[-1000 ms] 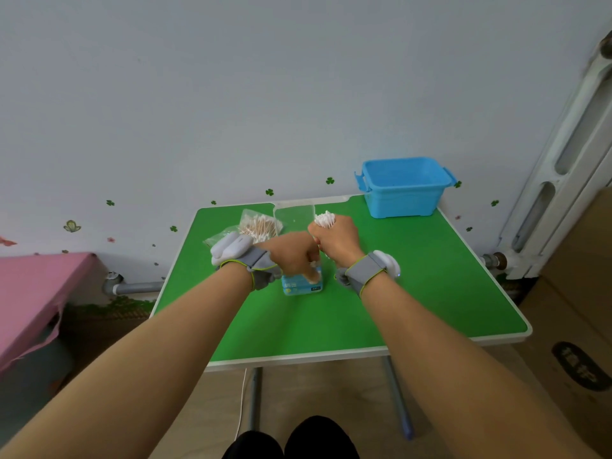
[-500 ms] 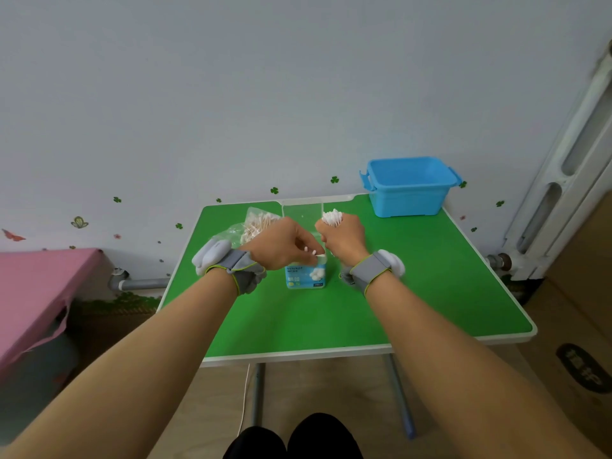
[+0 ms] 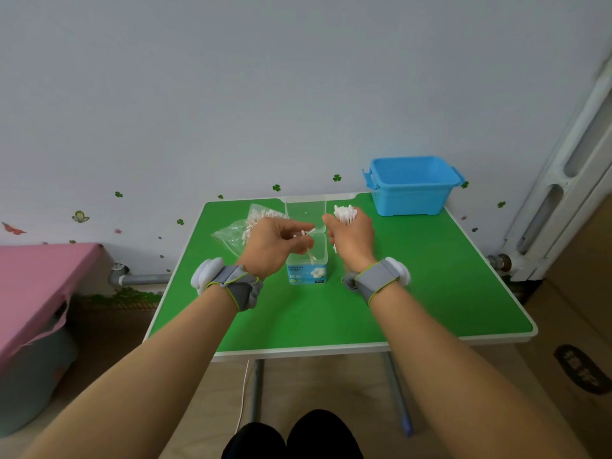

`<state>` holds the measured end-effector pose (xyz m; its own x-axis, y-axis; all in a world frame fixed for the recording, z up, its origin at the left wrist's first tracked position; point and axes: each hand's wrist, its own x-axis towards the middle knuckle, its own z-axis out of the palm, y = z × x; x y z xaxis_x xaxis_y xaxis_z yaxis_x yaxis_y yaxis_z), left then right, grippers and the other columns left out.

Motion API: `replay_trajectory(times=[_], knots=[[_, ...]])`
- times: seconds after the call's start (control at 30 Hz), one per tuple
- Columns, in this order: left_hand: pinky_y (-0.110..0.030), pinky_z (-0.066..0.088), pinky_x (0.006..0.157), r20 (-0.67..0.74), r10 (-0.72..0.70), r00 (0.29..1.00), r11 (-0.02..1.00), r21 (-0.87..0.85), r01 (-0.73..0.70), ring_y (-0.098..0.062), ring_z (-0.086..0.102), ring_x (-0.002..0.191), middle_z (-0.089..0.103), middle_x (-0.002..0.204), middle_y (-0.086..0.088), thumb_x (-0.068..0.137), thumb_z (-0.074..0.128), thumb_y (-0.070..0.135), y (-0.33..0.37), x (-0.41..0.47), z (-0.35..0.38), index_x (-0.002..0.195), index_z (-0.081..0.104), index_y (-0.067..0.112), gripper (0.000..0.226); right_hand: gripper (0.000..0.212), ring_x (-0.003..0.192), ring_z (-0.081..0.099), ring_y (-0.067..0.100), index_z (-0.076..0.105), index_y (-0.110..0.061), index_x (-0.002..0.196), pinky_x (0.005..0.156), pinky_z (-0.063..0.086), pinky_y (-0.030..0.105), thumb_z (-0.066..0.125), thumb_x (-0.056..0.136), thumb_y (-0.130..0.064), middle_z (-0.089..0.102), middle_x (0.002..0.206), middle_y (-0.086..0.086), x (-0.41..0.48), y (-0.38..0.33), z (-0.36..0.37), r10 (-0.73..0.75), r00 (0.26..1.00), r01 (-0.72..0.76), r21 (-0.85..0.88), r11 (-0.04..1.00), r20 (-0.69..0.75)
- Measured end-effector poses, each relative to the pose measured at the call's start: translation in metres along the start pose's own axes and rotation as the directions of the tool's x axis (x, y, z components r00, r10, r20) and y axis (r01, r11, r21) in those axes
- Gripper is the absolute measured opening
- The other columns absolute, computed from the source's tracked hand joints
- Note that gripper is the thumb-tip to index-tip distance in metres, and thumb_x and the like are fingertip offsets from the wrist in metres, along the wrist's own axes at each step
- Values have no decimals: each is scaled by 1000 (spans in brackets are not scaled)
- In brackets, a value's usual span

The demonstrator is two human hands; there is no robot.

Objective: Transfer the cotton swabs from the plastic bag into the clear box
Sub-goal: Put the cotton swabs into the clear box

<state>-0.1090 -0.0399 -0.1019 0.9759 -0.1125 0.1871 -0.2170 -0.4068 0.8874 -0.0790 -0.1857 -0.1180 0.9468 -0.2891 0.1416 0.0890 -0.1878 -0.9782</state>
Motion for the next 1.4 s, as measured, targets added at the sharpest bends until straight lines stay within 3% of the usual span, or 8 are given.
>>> replay_trajectory(times=[0.17,0.33,0.53,0.9,1.07,1.17,1.27,1.4], knots=[[-29,60,77,-29,-22,999,995,-102,18,-26,68,73,72,90,-22,82,69,2,4,3,3,114,64,-3,33,23,45,48,13,54,-13,62,49,41,25,65,82,-14,56,53,1,-9,-12,-1,-27,999,25,67,997,34],[-30,60,75,-57,-44,997,990,-137,36,-29,69,75,71,90,-23,82,68,1,7,5,-2,115,62,-5,34,21,32,46,-1,61,-10,60,40,39,13,64,80,-14,53,37,-9,-9,-26,1,-69,984,75,-32,997,162],[-28,60,70,-54,-39,998,992,-120,32,-25,70,71,72,85,-20,81,70,4,9,7,-6,110,58,-1,32,17,38,50,9,65,-2,65,50,45,24,66,79,-12,58,49,1,-9,-28,5,-55,977,63,-35,997,208],[-35,60,71,-33,-69,997,993,-101,66,-33,68,73,71,85,-25,83,68,0,8,11,3,96,63,-7,16,19,39,50,9,65,0,69,49,44,24,67,82,-14,59,53,3,-6,-24,-4,-73,973,107,-149,983,219],[-34,60,68,-2,-48,999,997,51,48,-28,69,67,72,82,-24,82,69,2,9,13,6,88,60,-4,12,24,59,55,25,62,9,72,64,51,42,65,81,-13,68,71,21,-8,-23,-4,-156,962,209,-235,949,226],[-37,60,67,30,-9,1000,981,196,3,-23,66,61,73,76,-16,82,70,6,12,17,7,88,60,-2,13,27,62,59,31,60,2,69,61,50,40,69,82,-21,66,69,17,-7,-23,-5,-157,962,213,-252,944,223],[-42,60,69,64,2,998,955,296,-21,-23,67,60,72,70,-7,82,71,8,15,18,10,83,60,9,11,32,58,54,21,56,-8,63,56,46,35,71,82,-29,60,60,8,-7,-23,-6,-148,960,209,-264,942,236],[-44,59,70,67,3,998,944,330,-25,-29,71,69,73,77,-10,84,68,7,14,14,12,89,62,7,8,29,54,54,18,61,-2,65,55,47,34,70,82,-23,63,60,11,-11,-21,-5,-147,961,199,-218,955,234]])
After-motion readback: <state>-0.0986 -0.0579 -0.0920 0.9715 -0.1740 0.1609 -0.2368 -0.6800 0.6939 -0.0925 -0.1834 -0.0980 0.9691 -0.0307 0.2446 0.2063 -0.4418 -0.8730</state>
